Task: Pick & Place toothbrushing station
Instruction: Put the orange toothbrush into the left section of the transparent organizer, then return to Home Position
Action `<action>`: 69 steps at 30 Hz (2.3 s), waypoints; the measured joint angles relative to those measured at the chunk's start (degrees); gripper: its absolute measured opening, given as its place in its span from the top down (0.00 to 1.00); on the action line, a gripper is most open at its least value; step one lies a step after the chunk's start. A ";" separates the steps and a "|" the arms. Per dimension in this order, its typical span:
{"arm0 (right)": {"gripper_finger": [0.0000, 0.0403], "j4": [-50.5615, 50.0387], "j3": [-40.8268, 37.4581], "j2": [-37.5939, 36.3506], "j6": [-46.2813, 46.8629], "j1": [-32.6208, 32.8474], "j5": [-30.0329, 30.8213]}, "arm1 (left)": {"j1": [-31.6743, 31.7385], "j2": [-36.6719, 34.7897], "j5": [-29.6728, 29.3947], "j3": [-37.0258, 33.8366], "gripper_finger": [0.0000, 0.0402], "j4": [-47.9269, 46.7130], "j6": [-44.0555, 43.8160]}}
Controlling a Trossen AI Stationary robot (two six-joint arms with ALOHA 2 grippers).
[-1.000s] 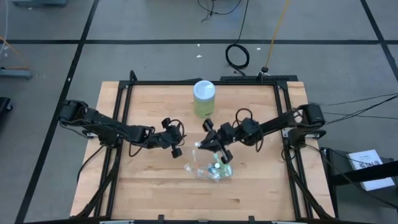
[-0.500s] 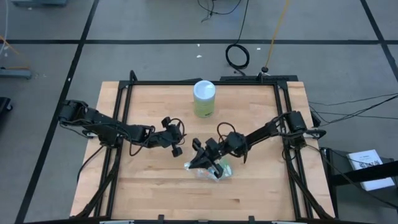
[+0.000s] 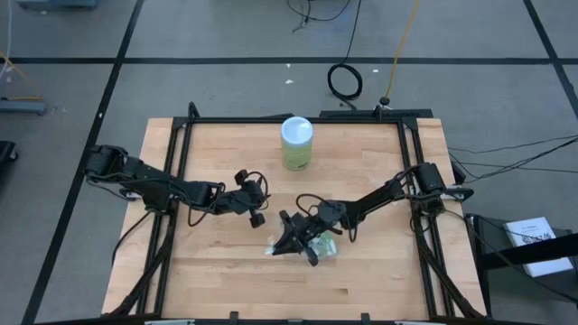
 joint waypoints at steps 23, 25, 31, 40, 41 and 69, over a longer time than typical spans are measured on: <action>0.99 7.96 -0.04 0.07 -9.45 2.68 11.24 | 0.00 0.00 0.07 0.00 0.95 1.40 -0.38; 0.99 7.92 -0.04 0.06 -9.49 2.95 12.50 | 0.00 0.00 0.06 0.00 0.95 1.43 -0.38; 0.99 7.09 0.26 1.29 -9.26 3.30 13.79 | 0.00 0.00 0.06 0.00 0.95 1.47 -0.44; 0.97 9.98 3.91 8.04 -7.50 4.04 13.70 | 0.00 0.02 0.79 -0.02 0.95 0.26 -0.99; 0.96 9.67 3.91 7.93 -7.50 4.04 13.70 | 0.00 0.02 1.30 -0.02 0.95 0.42 -1.45; 0.59 -40.19 3.85 -18.35 -20.30 4.04 24.56 | -0.08 0.02 4.68 -0.02 0.95 0.94 -1.86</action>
